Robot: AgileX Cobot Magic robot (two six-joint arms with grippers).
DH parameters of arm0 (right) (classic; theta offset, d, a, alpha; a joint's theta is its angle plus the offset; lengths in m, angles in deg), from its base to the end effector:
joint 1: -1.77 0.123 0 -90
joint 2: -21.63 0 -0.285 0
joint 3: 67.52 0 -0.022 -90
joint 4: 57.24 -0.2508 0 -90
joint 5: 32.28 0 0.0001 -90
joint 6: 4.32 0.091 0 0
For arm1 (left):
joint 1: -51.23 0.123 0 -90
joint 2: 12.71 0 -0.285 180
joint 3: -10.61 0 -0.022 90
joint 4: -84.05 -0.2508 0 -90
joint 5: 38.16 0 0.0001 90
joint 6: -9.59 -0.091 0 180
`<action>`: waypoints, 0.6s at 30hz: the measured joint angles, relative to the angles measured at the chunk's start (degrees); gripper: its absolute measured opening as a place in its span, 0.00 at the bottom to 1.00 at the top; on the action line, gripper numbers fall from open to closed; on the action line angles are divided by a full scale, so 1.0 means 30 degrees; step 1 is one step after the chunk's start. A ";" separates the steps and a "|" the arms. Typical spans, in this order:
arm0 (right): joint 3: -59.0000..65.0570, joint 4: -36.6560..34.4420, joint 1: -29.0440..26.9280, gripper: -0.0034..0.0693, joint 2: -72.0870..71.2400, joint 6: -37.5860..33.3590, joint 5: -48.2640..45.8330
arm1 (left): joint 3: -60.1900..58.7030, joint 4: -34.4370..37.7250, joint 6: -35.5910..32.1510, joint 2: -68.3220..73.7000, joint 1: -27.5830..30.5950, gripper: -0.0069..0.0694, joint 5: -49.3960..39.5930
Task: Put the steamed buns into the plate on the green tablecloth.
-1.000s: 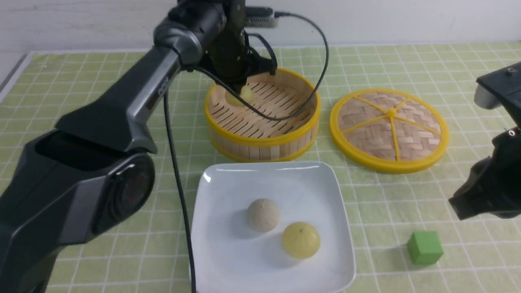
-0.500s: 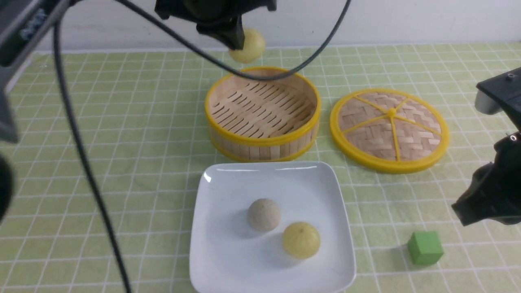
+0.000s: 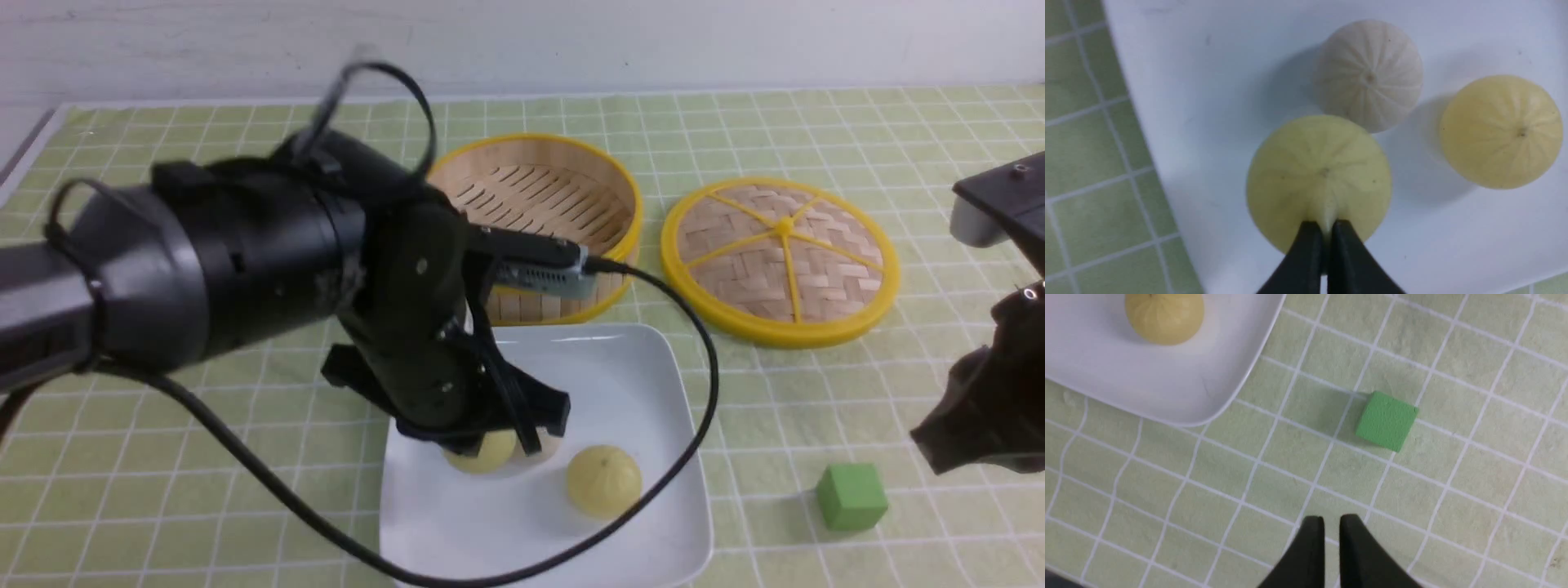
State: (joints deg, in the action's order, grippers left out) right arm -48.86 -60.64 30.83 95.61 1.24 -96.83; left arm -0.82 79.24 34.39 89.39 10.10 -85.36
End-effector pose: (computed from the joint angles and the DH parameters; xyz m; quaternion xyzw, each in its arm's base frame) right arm 0.1795 0.1053 0.3236 -0.1925 0.9608 0.0863 0.1801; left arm 0.2511 -0.2119 0.2360 0.1626 0.9718 -0.0615 0.1594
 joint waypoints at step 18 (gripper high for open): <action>0.3565 0.2099 0.0000 0.15 -1.6159 0.2699 0.2502 | 0.2424 -0.1058 0.2065 0.0084 -0.0078 0.76 -0.1821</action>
State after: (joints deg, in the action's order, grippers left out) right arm -38.16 -54.34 30.83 47.13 9.34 -89.32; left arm 6.45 76.06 40.58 89.65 9.86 -90.82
